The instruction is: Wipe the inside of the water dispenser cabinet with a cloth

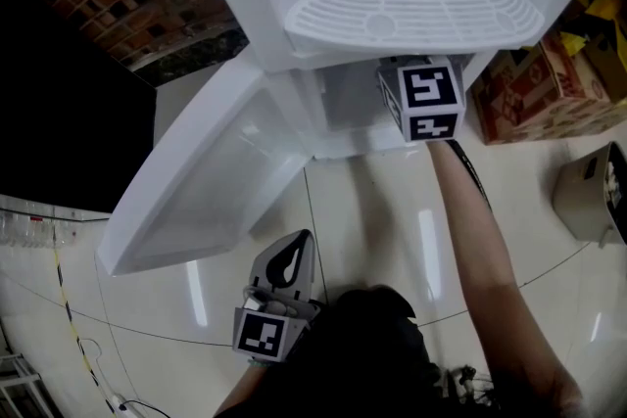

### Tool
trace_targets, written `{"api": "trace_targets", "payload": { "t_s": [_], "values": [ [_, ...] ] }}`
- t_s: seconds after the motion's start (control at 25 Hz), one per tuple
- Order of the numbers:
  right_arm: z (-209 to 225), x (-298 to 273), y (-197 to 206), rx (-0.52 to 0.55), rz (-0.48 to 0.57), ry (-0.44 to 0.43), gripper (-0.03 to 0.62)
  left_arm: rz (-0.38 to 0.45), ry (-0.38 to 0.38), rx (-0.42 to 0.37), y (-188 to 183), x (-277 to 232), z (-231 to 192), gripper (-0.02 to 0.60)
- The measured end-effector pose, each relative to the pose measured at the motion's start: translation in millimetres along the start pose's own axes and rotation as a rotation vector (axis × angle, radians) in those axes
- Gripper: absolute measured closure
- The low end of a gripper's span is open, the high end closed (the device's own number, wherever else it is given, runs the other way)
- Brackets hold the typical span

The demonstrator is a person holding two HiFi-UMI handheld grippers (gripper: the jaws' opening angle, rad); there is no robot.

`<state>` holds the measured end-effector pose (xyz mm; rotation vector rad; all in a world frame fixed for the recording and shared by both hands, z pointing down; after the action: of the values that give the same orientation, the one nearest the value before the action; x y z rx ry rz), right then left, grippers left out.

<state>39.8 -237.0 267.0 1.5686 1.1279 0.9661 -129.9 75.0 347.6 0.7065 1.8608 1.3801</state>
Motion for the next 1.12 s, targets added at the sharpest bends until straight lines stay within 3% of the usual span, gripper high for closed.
{"api": "trace_targets", "payload": {
  "t_s": [0.2, 0.44, 0.72, 0.88, 1.12],
  "values": [
    [12.9, -11.5, 22.1, 0.003, -0.087, 0.011, 0.517, 0.004, 0.002, 0.004, -1.8, -0.9, -2.9, 0.604],
    [7.3, -8.9, 94.7, -0.029, -0.270, -0.003, 0.517, 0.008, 0.050, -0.008, -4.9, -8.7, 8.8, 0.604],
    [-16.5, 18.2, 163.2, -0.055, -0.488, -0.032, 0.517, -0.010, 0.033, 0.008, 0.5, -5.5, 5.5, 0.604],
    [-21.5, 20.3, 147.3, -0.048, -0.452, -0.045, 0.517, -0.009, 0.037, 0.003, 0.3, -7.2, 6.1, 0.604],
    [-8.6, 19.2, 57.8, -0.022, -0.176, 0.058, 0.517, -0.012, 0.042, -0.004, 0.1, -9.0, 8.7, 0.604]
  ]
}}
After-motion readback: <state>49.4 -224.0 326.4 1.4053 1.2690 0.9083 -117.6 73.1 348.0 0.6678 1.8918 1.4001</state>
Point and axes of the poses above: the fingertips, and each gripper's own axes: x backward along the fingers, z to its right, y out of its underside, the point moved 7 cm from there along x, backward along the fingers, and after that the axes turned 11 degrees about y, right-handed, at the moved point
